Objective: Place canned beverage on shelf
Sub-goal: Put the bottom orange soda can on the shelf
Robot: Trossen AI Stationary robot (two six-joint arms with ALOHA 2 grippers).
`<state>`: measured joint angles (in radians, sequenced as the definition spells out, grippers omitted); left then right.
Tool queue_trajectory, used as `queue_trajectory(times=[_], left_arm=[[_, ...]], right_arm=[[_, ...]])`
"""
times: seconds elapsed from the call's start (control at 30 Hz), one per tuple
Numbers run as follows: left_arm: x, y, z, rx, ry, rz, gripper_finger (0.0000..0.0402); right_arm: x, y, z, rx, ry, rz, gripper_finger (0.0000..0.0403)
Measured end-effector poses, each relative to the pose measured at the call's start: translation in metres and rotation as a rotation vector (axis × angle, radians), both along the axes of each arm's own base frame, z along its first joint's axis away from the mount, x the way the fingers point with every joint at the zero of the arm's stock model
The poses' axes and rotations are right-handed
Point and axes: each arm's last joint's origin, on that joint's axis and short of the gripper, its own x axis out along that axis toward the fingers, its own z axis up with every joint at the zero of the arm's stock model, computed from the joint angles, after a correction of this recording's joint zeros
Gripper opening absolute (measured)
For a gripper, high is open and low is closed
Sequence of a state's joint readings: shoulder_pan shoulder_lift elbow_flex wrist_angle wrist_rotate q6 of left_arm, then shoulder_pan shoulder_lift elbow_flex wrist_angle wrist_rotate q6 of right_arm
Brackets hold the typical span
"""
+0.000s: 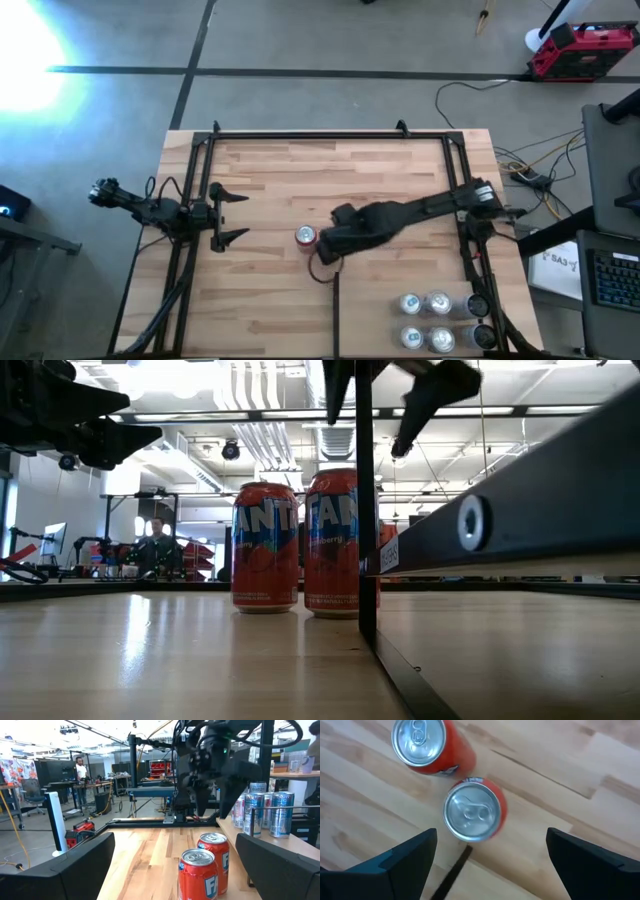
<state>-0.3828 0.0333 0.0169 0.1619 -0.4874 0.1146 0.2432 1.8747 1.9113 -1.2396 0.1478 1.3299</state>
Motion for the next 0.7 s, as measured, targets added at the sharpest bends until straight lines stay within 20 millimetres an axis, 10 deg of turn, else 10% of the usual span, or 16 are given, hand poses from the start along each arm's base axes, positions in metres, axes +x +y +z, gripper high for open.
queue_trajectory(times=[0.7], left_arm=[[0.0,0.0,0.0,0.0,0.0,0.0,0.04]], right_arm=[[0.039,-0.003,-0.041,0.034,0.06,0.166,0.0359]])
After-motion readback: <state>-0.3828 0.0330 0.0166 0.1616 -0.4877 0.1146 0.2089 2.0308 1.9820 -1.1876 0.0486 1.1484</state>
